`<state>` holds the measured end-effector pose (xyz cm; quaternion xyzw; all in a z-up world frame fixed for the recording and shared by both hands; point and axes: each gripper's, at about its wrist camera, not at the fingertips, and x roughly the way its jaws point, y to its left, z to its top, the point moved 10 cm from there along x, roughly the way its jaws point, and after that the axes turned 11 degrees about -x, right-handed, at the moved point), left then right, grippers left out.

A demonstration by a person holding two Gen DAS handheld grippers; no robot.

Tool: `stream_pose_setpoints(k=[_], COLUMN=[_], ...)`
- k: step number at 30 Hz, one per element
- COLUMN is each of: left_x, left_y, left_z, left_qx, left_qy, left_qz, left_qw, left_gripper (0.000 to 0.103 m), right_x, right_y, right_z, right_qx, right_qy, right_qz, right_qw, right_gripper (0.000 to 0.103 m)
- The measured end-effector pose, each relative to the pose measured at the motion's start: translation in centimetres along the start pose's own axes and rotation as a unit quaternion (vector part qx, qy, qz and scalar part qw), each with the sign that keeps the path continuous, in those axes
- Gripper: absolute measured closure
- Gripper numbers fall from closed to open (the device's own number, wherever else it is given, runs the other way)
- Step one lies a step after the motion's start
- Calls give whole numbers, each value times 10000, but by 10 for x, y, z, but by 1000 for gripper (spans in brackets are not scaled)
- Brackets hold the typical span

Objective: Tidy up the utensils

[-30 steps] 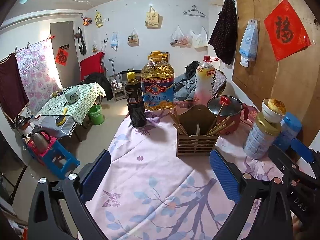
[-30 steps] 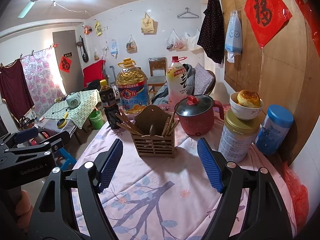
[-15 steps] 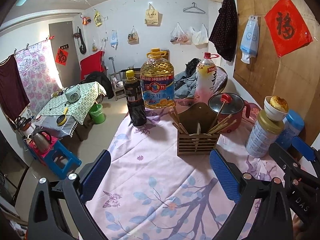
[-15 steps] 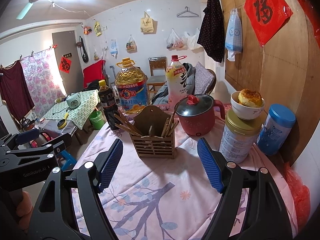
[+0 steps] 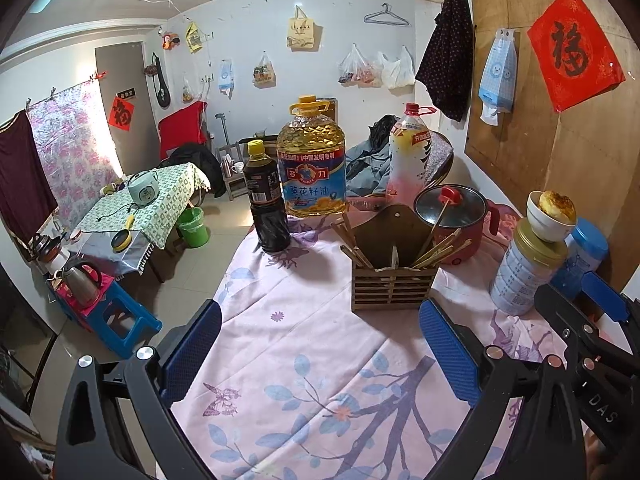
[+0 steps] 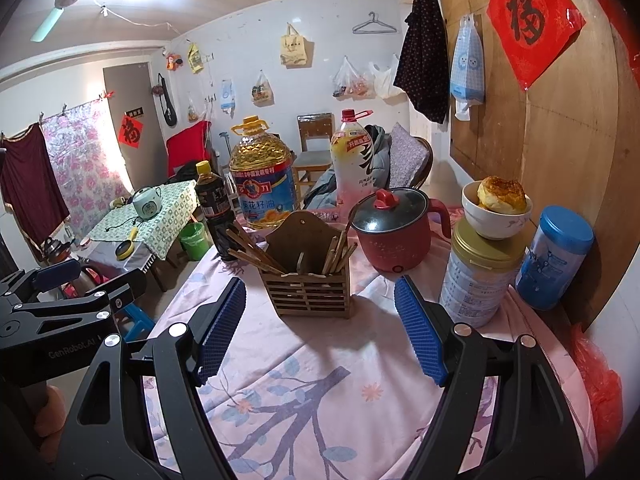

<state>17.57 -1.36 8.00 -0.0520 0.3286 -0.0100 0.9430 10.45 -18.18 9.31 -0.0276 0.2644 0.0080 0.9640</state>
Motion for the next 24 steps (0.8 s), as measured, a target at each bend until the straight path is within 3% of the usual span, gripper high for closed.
stream_pose_setpoints(k=[24], left_x=[7], left_y=[-7], left_z=[-4], left_qx=[118], left_qy=[11], left_qz=[51], left_qw=[9999], left_gripper=[6], right_x=[6], right_y=[-7], right_z=[-4], right_qx=[61], right_qy=[14], right_qz=[-49], right_qw=[10000], right_gripper=[28])
